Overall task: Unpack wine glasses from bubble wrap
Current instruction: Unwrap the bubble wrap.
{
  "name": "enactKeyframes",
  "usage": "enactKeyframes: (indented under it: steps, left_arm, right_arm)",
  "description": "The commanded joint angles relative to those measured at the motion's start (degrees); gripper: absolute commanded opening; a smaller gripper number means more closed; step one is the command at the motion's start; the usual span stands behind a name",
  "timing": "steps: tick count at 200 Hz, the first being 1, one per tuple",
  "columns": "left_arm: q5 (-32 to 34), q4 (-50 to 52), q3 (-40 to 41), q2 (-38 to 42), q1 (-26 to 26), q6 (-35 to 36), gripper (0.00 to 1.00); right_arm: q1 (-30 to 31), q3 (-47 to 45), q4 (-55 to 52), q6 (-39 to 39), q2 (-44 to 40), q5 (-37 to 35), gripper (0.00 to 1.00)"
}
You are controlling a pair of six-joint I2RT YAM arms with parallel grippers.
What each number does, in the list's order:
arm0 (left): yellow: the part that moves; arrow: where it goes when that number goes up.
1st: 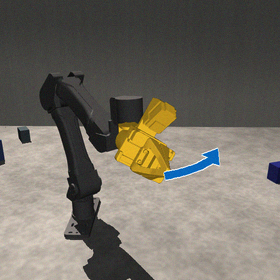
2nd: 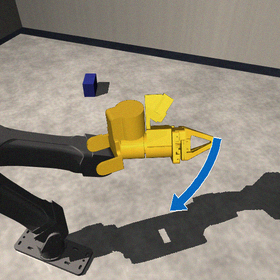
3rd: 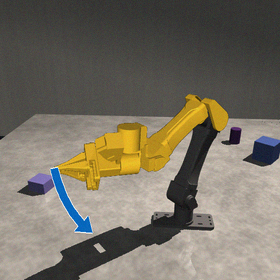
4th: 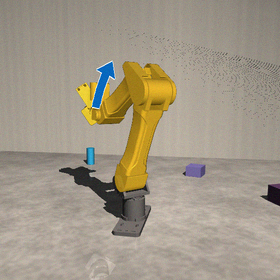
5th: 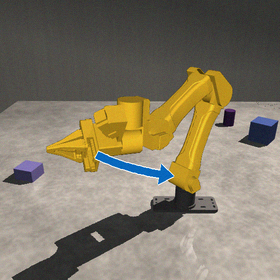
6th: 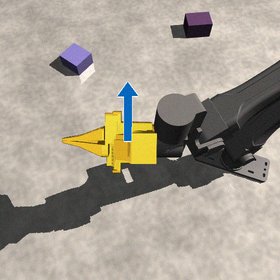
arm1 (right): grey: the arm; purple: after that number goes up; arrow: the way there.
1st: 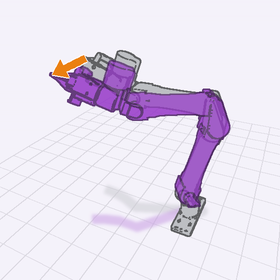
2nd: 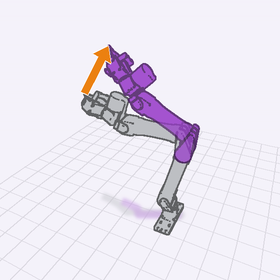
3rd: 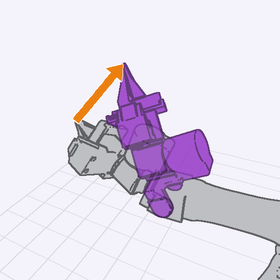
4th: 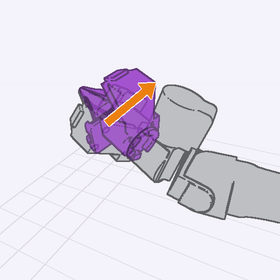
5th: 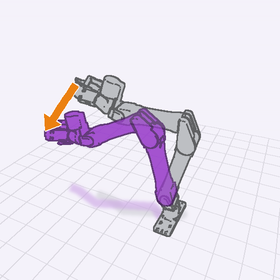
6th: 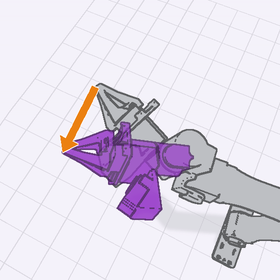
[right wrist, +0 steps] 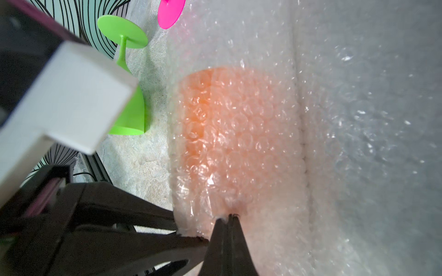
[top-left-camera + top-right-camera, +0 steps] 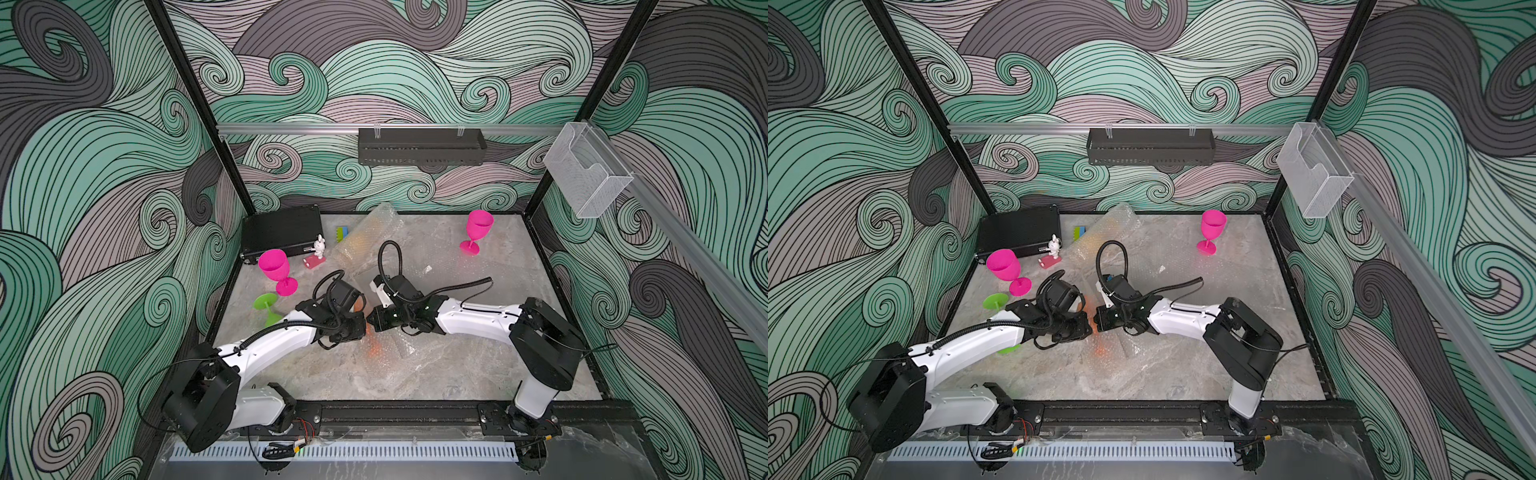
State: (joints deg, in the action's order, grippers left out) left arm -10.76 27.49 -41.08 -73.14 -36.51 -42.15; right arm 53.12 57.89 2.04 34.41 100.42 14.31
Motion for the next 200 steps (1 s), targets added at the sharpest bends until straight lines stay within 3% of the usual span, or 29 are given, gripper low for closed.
enactKeyframes:
  steps: [1,30,200]
  left_arm:
    - [1.3,2.7,0.3,0.5,-0.1,-0.7,0.27]
    - [2.5,2.0,0.4,0.5,0.1,-2.9,0.37]
    - [6.4,1.7,5.6,-0.1,1.8,-5.1,0.37]
  right_arm:
    - [-0.6,-1.5,2.0,1.1,-0.5,-1.4,0.00]
    - [-0.6,-1.8,1.9,0.9,-1.4,-0.5,0.00]
    - [-4.0,-6.2,8.7,7.2,-7.7,2.3,0.00]
